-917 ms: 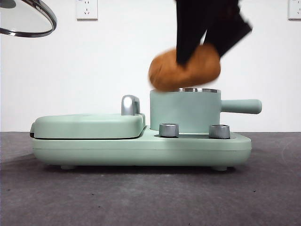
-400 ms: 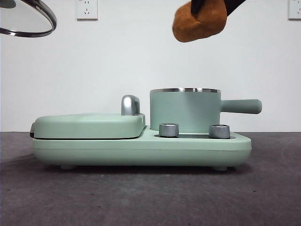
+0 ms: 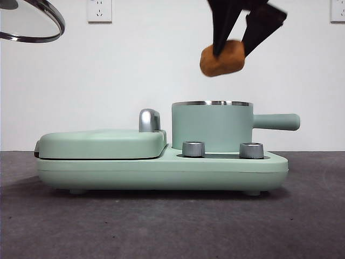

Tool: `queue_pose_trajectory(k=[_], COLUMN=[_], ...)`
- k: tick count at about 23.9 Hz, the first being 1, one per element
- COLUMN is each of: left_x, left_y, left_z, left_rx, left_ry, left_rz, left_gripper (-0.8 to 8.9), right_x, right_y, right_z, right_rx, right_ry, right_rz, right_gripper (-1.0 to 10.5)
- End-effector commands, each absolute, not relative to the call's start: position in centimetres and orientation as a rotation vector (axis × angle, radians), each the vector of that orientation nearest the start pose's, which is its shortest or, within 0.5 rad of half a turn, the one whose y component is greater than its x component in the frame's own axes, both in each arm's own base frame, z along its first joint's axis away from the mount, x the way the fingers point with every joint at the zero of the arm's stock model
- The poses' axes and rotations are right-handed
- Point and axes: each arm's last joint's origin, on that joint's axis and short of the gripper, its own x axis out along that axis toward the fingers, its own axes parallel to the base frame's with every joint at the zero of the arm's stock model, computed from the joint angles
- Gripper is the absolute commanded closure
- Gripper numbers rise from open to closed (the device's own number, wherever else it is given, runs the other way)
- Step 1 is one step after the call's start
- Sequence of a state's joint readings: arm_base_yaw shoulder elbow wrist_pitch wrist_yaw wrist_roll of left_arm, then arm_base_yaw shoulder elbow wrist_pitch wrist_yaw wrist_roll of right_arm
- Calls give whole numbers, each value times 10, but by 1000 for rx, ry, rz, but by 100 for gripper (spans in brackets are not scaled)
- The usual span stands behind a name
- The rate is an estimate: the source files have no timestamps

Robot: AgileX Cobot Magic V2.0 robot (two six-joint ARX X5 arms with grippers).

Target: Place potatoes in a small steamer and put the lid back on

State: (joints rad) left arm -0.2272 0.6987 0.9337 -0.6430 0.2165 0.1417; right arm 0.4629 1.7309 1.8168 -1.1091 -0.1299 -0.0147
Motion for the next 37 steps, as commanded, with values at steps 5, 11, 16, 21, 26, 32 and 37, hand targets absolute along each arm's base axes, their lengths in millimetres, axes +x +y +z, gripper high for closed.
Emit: queue_pose_trajectory(k=[5, 11, 16, 21, 26, 32, 37], left_x=[125, 125, 125, 125, 125, 125, 125], left_y=[-36, -36, -36, -36, -36, -36, -36], left_z=[359, 359, 358, 358, 358, 358, 359], left_rx=[141, 133, 133, 134, 134, 132, 132], left_ry=[329, 331, 335, 334, 334, 333, 328], left_rz=[-474, -473, -473, -473, -473, -482, -482], left_gripper=[804, 804, 804, 804, 804, 804, 804], right_x=[355, 378, 387, 390, 392, 364, 294], right_y=[173, 179, 183, 184, 185, 174, 160], right_z=[333, 301, 286, 284, 281, 342, 392], right_rx=[-226, -234, -239, -239, -257, -204, -184], right_ry=[1045, 1091, 1104, 1092, 1085, 943, 680], right_rz=[549, 539, 535, 534, 528, 582, 641], right_gripper=[695, 695, 694, 664, 607, 652, 652])
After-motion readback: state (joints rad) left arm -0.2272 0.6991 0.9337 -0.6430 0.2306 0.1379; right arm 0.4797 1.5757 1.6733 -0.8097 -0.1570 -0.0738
